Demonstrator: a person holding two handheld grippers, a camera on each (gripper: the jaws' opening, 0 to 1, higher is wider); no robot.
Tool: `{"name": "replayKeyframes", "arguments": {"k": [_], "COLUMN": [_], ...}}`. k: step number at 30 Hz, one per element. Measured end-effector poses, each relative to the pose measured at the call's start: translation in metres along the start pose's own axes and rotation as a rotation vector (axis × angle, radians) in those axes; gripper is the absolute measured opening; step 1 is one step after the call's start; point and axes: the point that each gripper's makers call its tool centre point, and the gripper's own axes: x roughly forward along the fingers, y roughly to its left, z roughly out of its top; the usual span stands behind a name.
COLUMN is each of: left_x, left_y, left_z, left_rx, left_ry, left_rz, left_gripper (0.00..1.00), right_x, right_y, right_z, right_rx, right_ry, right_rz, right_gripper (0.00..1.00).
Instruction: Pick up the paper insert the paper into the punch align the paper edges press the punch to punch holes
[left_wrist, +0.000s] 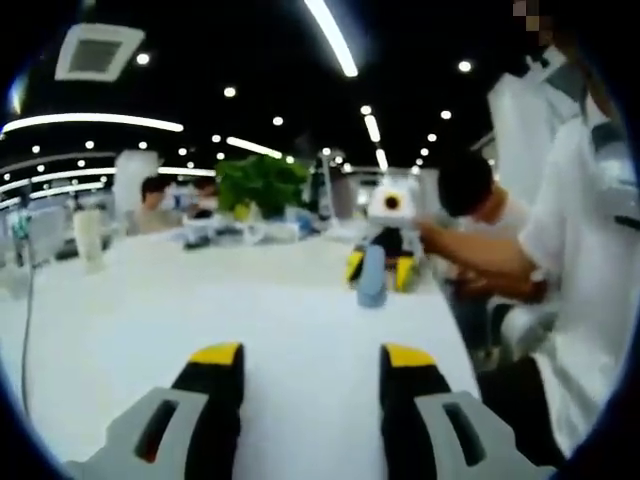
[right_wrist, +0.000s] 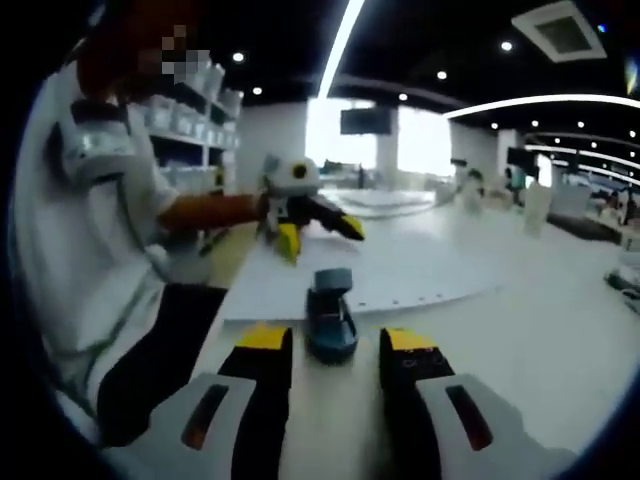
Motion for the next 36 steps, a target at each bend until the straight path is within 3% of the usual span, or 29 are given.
{"name": "replayKeyframes", "arguments": {"k": [6, 12, 20, 26, 32, 36], "left_x": [-0.005, -0.007, -0.003, 0.015, 0.048, 0.071], "left_y": [-0.001, -0.003, -0.015, -0.026, -0.044, -0.070], "left_z": [0.012, 0.015, 0.027, 0.026, 0.034, 0.036], "left_rx": [-0.013, -0.013, -0.052, -0.040, -0.026, -0.003], "left_ry": [-0.060, -0.072, -0.104, -0.063, -0.038, -0.004], "left_rz": [-0.006, -0.020, -0.058, -0.066, -0.109, -0.165], "left_gripper": [0.54, 0.55, 0.53, 0.53, 0.52, 0.47], "right_x": [-0.007, -0.010, -0.027, -0.036, -0.038, -0.039], "right_y": [0.002, -0.003, -0.020, -0.027, -0.028, -0.030], "right_z": [0.003, 0.010, 0.023, 0.029, 0.032, 0.033], "right_rx": [0.039, 0.065, 0.118, 0.134, 0.143, 0.141], "right_ry": [-0.024, -0.078, -0.208, -0.263, -0.283, -0.293], "right_rz": [-0.065, -0.106, -0.174, -0.212, -0.216, -0.226], "right_gripper": [0.38, 0.38, 0.41, 0.41, 0.39, 0.39]}}
